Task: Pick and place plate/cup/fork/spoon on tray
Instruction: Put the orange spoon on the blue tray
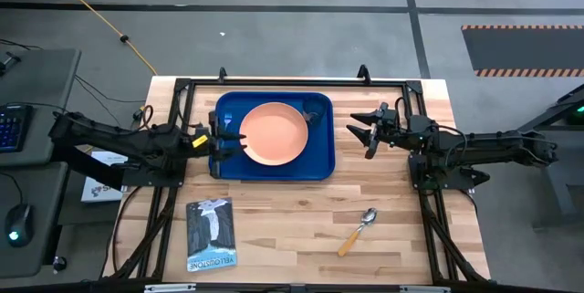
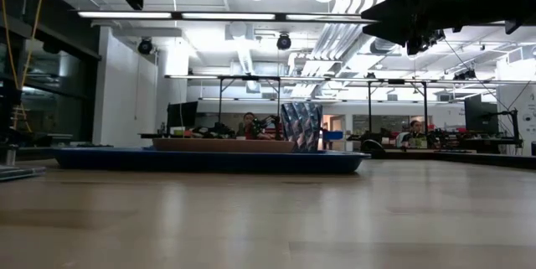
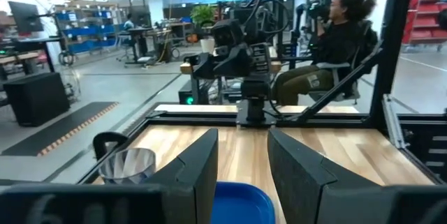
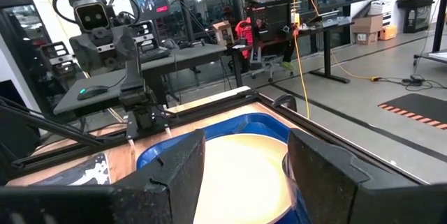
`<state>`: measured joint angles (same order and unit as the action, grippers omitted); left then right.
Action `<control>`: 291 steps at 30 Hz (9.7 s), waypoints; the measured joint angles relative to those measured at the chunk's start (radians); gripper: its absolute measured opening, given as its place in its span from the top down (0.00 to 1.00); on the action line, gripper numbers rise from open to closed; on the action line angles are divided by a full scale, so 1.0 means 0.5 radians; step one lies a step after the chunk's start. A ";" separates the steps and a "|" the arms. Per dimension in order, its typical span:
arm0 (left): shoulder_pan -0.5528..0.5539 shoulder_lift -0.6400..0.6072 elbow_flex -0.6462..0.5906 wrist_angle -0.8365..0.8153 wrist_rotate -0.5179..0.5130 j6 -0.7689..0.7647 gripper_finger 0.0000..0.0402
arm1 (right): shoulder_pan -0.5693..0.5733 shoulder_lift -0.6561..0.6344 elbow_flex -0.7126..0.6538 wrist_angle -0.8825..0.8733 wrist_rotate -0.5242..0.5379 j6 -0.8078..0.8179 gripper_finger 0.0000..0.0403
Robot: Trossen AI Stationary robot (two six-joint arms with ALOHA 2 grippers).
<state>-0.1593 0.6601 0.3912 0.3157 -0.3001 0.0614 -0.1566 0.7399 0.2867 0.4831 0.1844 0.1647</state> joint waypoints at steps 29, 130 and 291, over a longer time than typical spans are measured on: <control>0.004 0.007 0.000 0.002 -0.126 0.042 0.71 | 0.177 0.030 0.001 0.388 -0.723 0.111 0.51; 0.003 0.008 0.000 -0.096 -0.125 0.040 0.71 | 1.537 2.136 1.678 -2.583 -0.037 -0.014 0.96; -0.404 2.000 0.907 0.040 -1.987 1.889 0.94 | 0.206 1.178 0.696 -0.222 0.105 1.420 0.91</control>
<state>-0.3614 1.6600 0.8448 0.3359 -1.2934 1.0061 -0.0534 1.3289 0.6346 0.3723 0.2367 0.8749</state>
